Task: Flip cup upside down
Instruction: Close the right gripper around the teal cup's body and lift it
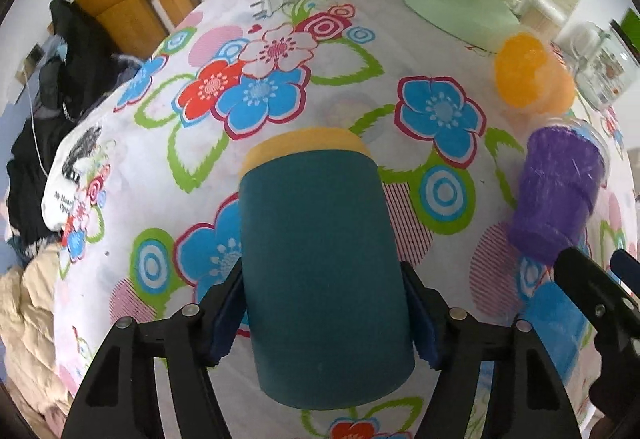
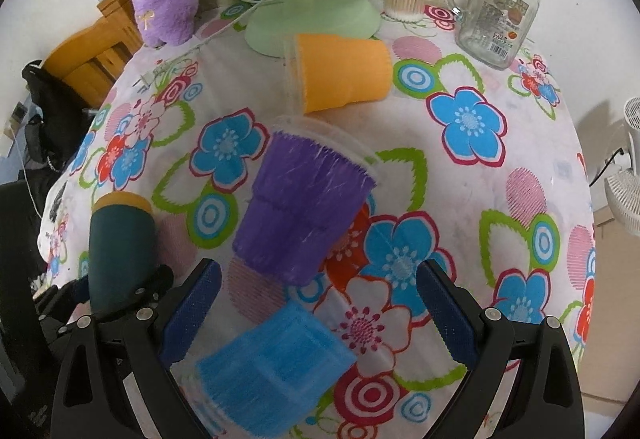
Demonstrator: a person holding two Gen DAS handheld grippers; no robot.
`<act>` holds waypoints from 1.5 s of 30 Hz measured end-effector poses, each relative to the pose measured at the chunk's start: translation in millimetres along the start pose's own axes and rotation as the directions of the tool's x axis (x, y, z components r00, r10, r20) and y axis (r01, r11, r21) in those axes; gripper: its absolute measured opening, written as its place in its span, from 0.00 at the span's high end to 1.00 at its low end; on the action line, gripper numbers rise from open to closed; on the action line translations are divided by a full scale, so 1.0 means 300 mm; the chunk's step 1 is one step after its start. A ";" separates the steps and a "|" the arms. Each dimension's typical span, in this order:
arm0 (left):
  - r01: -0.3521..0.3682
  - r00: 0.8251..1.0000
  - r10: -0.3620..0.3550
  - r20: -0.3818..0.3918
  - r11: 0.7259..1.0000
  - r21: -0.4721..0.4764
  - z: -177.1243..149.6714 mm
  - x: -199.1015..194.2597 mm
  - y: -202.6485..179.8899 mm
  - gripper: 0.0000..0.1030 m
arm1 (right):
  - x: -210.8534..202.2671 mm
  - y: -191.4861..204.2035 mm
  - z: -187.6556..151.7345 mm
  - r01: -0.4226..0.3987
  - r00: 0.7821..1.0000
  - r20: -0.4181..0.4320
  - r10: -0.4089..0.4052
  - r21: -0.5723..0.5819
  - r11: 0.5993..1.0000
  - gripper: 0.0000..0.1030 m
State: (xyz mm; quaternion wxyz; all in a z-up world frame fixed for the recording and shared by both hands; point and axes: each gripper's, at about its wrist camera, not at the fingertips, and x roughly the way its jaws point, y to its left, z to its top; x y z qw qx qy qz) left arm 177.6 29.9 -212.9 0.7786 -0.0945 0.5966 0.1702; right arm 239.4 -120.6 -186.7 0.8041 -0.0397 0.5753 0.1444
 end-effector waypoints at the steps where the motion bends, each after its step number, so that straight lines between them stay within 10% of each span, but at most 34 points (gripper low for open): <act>1: 0.000 1.000 0.000 0.003 1.000 0.012 0.000 -0.004 0.008 0.31 | -0.005 0.005 -0.007 0.001 1.000 0.001 -0.001 0.002 1.000 0.04; 36: 0.100 0.995 -0.095 -0.031 0.958 0.270 -0.352 -0.080 0.026 0.33 | -0.135 0.055 -0.401 0.051 0.999 0.004 -0.052 0.169 0.984 0.04; 45: 0.060 0.998 -0.060 -0.007 0.965 0.257 -0.369 -0.119 0.039 0.10 | -0.149 0.041 -0.429 0.004 1.000 0.002 -0.004 0.133 0.991 0.04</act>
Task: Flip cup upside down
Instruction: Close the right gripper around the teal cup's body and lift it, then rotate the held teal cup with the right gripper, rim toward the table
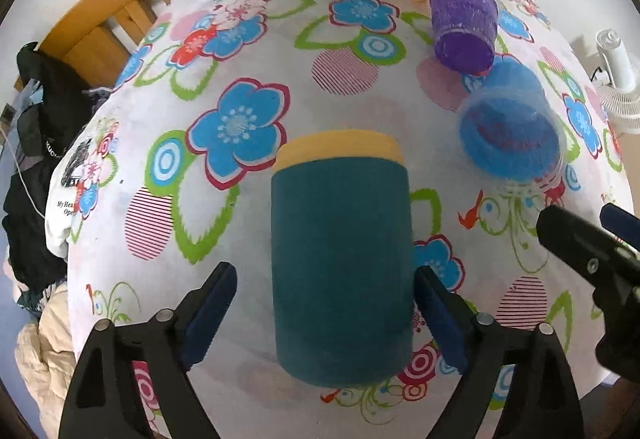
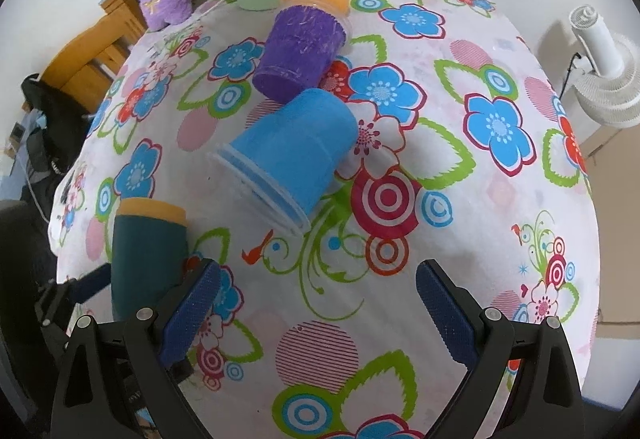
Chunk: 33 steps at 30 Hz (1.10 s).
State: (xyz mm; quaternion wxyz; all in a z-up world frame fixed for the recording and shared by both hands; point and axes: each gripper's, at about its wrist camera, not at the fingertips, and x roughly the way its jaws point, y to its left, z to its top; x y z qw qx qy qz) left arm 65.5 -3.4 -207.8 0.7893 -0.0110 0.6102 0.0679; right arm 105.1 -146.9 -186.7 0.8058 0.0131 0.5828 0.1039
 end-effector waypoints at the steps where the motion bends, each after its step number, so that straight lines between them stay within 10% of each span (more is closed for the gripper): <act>1: 0.005 1.000 -0.005 0.005 1.000 0.004 0.000 -0.010 -0.003 0.10 | -0.006 0.002 0.001 -0.007 1.000 -0.002 0.007 -0.012 1.000 0.04; 18: 0.082 0.994 -0.093 0.057 0.982 0.169 -0.030 -0.174 0.159 0.07 | -0.214 0.157 -0.084 0.010 0.986 0.167 -0.017 0.041 0.999 0.04; 33: 0.142 0.989 -0.150 -0.016 0.888 0.438 -0.113 -0.079 0.320 0.07 | -0.115 0.369 -0.285 0.068 0.935 0.342 -0.096 0.094 0.993 0.04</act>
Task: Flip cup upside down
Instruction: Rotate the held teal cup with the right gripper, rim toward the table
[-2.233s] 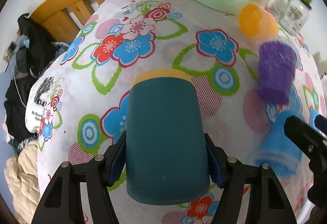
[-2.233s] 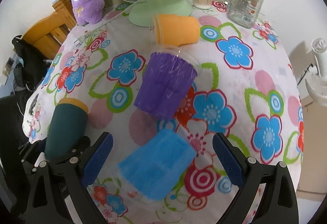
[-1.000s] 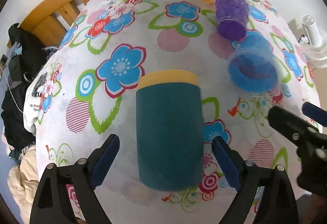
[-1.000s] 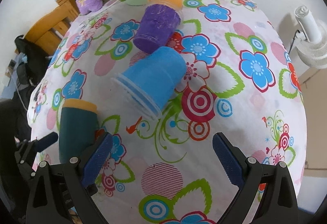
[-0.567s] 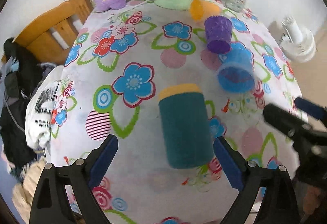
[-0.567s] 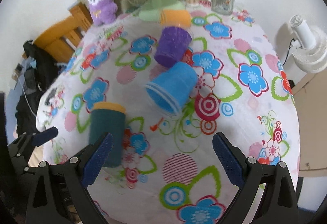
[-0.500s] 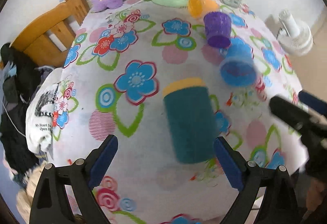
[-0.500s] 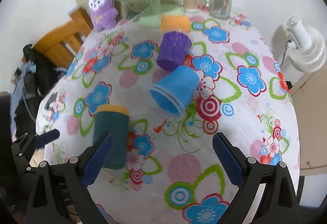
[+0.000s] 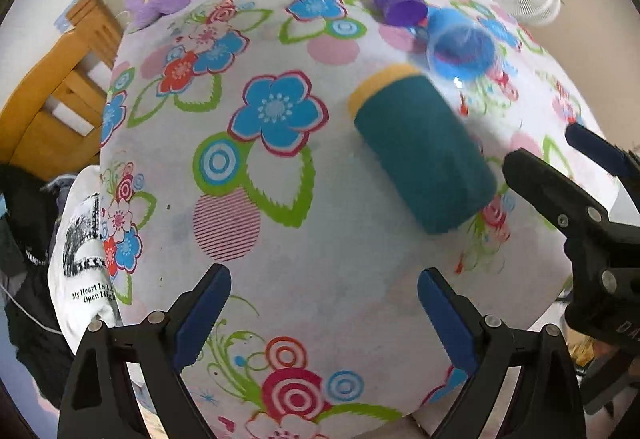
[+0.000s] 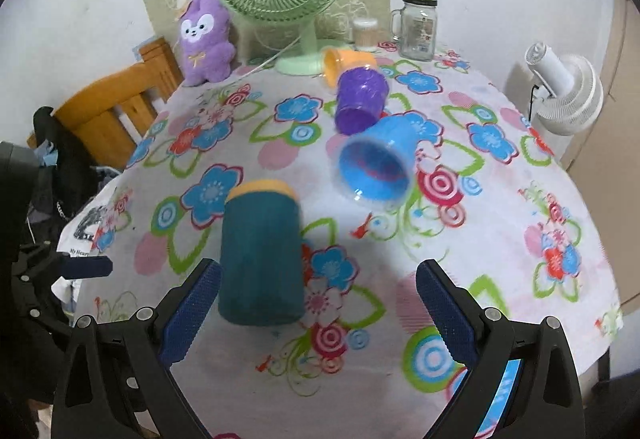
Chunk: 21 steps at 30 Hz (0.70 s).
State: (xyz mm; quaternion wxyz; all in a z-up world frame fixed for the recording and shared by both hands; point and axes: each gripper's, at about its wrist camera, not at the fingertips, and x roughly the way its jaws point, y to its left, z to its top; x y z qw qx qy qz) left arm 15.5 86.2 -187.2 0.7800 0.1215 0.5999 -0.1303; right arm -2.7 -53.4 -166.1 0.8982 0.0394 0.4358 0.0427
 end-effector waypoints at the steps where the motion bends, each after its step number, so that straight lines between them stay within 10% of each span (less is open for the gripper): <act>1: -0.003 1.000 0.003 0.000 1.000 0.017 -0.005 0.010 0.000 0.07 | 0.011 0.005 -0.011 -0.006 1.000 0.007 0.006 0.004 1.000 0.04; 21: -0.035 0.999 0.027 0.046 0.982 0.184 -0.060 0.113 0.039 0.07 | 0.113 0.109 -0.173 0.048 0.981 0.191 -0.036 -0.057 0.997 0.10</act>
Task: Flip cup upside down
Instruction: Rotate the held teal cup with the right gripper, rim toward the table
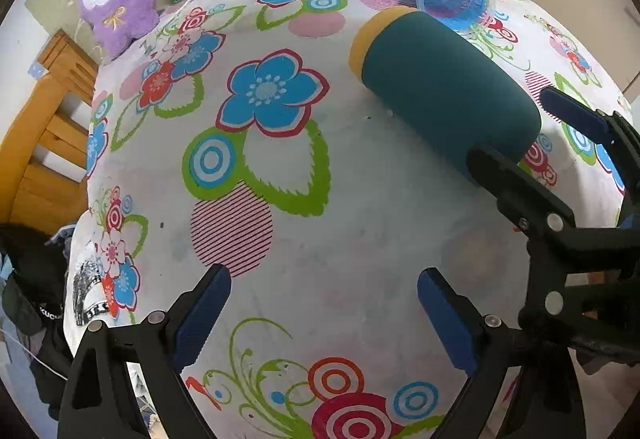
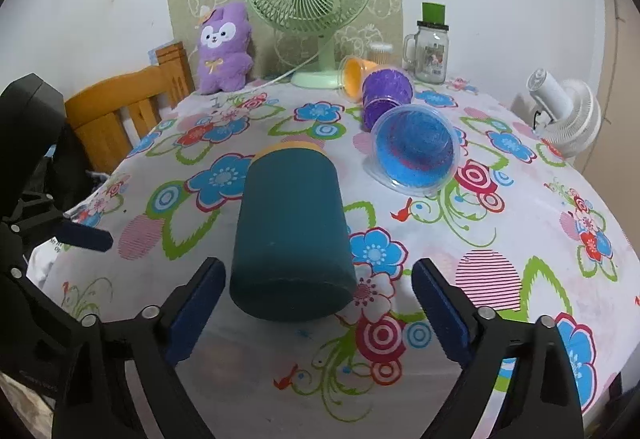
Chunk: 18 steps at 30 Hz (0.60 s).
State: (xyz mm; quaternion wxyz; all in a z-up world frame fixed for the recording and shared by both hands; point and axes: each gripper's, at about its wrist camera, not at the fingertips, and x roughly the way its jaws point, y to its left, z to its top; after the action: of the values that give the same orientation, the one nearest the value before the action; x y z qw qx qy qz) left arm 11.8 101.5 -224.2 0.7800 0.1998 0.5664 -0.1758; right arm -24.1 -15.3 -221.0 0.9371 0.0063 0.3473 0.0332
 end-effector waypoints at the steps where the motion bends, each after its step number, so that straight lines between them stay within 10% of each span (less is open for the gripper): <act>1: 0.005 1.000 -0.005 0.000 1.000 0.005 -0.002 0.004 0.001 0.07 | 0.003 0.004 -0.001 0.002 1.000 0.003 -0.002 0.001 1.000 0.11; 18: 0.061 0.997 -0.064 0.030 0.992 0.109 0.015 0.029 -0.002 0.07 | 0.016 0.030 -0.019 0.006 0.999 0.034 -0.006 -0.015 1.000 0.32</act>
State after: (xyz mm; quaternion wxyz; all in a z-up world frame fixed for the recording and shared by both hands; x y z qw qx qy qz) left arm 17.6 98.2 -231.3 0.7715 0.2208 0.5489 -0.2339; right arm -24.6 -6.0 -228.0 0.9430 -0.0012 0.3311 0.0329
